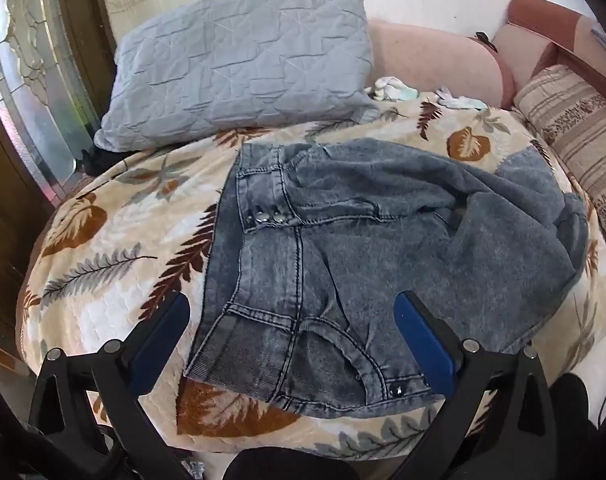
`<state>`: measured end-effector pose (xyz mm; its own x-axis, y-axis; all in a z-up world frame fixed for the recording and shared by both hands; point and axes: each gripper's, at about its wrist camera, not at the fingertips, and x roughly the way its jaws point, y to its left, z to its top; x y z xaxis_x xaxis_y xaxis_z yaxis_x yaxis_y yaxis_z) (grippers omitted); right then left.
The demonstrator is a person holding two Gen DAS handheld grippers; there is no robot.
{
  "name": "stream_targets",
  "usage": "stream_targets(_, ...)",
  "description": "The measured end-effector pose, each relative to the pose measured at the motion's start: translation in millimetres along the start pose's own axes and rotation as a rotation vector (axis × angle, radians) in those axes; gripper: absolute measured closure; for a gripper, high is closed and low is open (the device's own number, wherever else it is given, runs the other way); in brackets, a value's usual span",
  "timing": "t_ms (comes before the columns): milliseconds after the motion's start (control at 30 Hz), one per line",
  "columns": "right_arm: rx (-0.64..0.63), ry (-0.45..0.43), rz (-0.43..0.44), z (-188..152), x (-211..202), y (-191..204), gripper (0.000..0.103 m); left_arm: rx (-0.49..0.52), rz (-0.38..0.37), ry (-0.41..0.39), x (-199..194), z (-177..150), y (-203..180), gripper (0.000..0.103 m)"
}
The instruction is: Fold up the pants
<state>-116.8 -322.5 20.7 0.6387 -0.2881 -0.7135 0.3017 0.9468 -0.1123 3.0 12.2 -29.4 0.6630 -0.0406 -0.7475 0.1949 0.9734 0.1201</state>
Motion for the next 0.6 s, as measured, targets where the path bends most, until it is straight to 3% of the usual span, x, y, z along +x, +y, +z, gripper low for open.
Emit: stream_targets(600,-0.040,0.003,0.033,-5.2,-5.9,4.7,0.001,0.017,-0.121,0.008,-13.2,-8.7,10.0,0.000)
